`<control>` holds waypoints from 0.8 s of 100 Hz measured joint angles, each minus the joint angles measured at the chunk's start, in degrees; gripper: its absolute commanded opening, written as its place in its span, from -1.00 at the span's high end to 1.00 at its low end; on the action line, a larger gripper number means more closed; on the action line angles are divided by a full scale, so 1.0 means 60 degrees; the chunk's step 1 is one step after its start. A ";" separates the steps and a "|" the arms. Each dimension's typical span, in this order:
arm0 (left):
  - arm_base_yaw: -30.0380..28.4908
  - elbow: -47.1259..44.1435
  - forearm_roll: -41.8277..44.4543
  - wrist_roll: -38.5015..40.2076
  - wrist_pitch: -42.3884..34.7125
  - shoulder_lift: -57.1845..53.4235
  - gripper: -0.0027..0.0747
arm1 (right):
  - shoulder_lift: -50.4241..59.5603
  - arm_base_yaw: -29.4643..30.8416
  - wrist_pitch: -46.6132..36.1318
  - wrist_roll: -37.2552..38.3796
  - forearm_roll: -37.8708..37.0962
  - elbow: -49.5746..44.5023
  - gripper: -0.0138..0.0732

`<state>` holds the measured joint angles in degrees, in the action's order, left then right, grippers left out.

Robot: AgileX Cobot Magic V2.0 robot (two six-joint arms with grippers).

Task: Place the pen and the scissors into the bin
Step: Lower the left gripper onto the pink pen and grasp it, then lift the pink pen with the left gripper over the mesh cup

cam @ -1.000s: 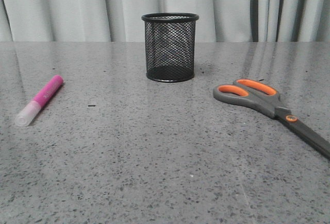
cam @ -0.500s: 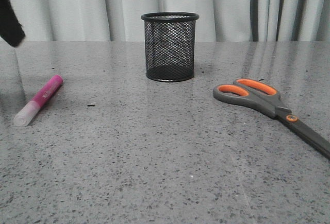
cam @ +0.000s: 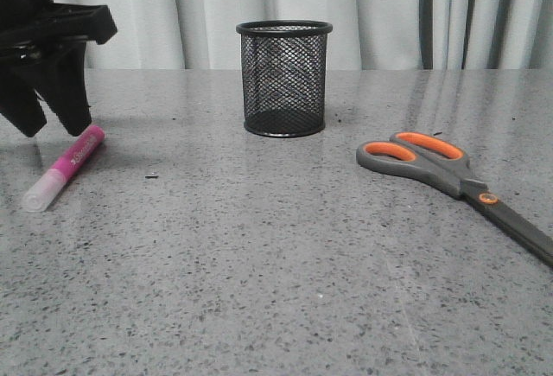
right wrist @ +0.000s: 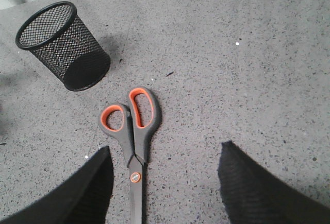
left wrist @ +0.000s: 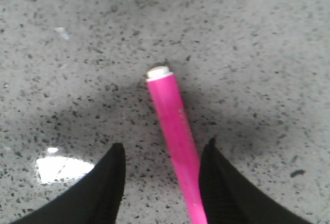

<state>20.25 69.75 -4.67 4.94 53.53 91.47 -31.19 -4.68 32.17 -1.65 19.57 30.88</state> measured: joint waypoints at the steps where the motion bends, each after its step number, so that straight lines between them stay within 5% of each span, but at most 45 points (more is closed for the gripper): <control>1: 0.0000 0.0018 0.0019 0.0005 0.0000 0.0020 0.17 | 0.0000 0.0000 0.0000 0.0000 0.0000 0.0000 -0.25; 45: 0.0000 0.0127 -0.0114 0.0081 0.0085 0.0650 0.20 | -0.0042 0.0000 0.0000 -0.0016 -0.0022 -0.0085 -0.25; 52: 0.0000 0.0166 -0.0096 0.0081 0.0118 0.0706 0.36 | -0.0042 0.0000 0.0000 -0.0016 -0.0022 -0.0085 -0.25; 64: 0.0000 0.0205 -0.0120 -0.0396 0.0154 0.0754 0.99 | -0.0042 0.0000 -0.0017 -0.0016 -0.0022 -0.0085 -0.25; 80: 0.0000 0.0321 -0.0961 -0.1248 -0.0554 0.0668 0.98 | -0.0042 0.0000 -0.0017 -0.0016 -0.0022 -0.0085 -0.25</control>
<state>20.25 71.67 -10.43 -2.55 50.20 95.48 -31.44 -4.68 32.06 -1.75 19.44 30.37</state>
